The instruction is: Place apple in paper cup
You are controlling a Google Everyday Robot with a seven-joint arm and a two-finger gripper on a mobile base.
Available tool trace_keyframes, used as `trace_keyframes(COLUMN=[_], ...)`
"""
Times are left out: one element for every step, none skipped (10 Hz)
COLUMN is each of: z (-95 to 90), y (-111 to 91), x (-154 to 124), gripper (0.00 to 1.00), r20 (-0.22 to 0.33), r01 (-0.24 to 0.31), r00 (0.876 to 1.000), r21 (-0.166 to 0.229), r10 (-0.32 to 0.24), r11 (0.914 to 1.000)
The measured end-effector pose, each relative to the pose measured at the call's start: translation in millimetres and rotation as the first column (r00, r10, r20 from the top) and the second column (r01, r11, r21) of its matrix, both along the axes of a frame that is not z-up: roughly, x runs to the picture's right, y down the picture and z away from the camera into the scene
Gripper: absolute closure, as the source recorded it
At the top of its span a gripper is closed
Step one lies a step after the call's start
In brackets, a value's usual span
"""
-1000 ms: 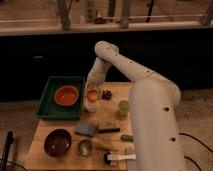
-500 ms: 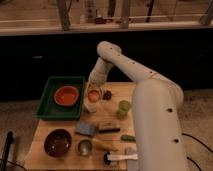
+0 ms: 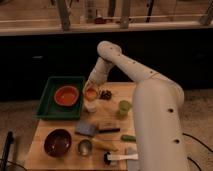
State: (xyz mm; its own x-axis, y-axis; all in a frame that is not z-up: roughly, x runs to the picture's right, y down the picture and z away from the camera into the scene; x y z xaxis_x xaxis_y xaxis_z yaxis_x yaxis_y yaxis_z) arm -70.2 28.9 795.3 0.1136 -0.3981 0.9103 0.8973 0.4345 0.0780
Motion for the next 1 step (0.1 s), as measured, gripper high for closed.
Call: trace_keyframes(z=[-0.3], y=[-0.5], x=[0.8], gripper=[0.2], r20=[0.0], r01=[0.001], r00=[1.0], r21=[0.001], r10=[-0.001], r11=[1.0])
